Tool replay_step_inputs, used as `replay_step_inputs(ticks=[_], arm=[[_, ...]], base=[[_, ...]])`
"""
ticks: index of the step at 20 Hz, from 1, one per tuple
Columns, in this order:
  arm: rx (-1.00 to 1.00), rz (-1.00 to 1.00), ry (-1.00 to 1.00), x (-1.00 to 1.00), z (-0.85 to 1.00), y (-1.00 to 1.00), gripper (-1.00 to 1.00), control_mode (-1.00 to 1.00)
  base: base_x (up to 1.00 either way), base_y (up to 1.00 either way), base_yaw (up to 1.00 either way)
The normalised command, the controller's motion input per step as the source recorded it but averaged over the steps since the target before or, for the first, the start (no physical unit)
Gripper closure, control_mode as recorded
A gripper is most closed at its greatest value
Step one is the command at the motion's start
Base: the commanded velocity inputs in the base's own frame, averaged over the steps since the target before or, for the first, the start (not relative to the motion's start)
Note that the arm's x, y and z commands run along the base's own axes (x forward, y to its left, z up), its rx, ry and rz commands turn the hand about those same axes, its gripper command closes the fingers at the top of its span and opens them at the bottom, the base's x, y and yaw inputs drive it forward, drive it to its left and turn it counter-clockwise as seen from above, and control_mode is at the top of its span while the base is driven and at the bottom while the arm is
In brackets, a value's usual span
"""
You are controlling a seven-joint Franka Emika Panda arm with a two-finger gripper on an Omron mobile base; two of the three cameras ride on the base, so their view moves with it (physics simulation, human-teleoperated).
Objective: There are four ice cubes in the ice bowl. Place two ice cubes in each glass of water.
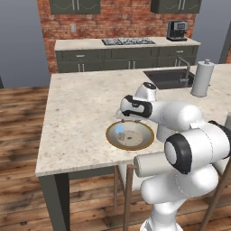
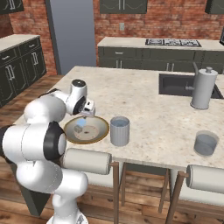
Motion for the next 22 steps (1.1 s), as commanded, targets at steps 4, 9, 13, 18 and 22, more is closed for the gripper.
replay_step_inputs(ticks=[4,9,13,18,22], arm=[[0.00,0.00,0.11,0.00,-0.17,0.37,-1.00,-1.00],[0.00,0.01,0.04,0.00,-0.11,0.50,-1.00,-1.00],[-0.03,0.12,0.01,0.00,-0.30,0.05,-1.00,-1.00],[0.00,0.17,-0.06,-0.20,-0.15,-0.58,-1.00,-1.00],[0.00,0.35,-0.05,-0.26,-0.08,-0.06,-1.00,-1.00]], base=[[0.00,0.00,0.00],[0.00,0.00,0.00],[0.00,0.00,0.00],[0.00,0.00,0.00],[0.00,0.00,0.00]])
